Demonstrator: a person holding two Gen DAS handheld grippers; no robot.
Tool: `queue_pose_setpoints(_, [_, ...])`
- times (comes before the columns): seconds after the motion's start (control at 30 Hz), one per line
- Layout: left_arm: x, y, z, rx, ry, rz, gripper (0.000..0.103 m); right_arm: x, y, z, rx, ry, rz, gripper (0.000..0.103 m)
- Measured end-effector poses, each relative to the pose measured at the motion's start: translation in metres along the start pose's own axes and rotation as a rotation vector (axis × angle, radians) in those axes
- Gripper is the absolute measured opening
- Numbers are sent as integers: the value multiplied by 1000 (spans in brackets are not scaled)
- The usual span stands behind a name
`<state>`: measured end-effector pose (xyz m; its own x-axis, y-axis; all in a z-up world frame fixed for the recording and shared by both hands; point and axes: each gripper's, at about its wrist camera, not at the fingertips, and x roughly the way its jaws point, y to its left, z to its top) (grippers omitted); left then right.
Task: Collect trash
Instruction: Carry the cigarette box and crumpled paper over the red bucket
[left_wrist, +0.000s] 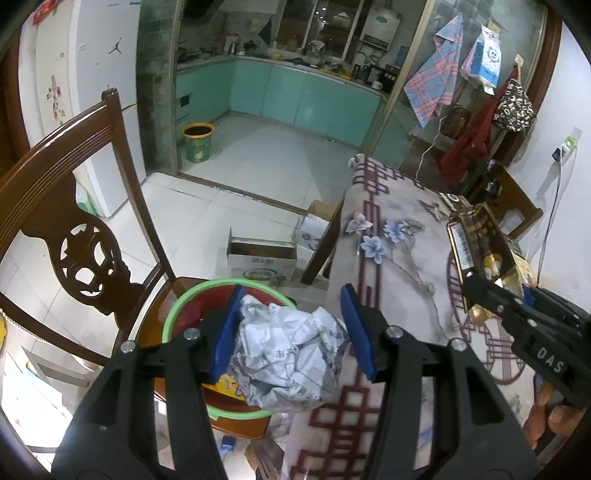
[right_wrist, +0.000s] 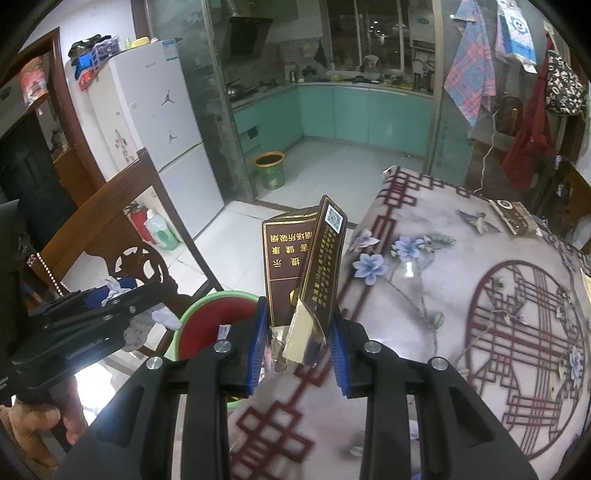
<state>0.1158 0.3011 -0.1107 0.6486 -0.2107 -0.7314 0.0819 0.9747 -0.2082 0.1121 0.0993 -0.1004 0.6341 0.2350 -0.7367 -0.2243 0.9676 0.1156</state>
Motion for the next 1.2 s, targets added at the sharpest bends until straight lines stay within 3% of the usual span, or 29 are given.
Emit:
queue_pose_setpoints(0.47, [15, 24, 5, -26, 27, 29, 51, 26, 28, 0, -25, 63, 55, 31])
queue_pose_setpoints(1.2, [48, 35, 18, -16, 72, 32, 51, 57, 39, 0, -36, 140, 101, 31])
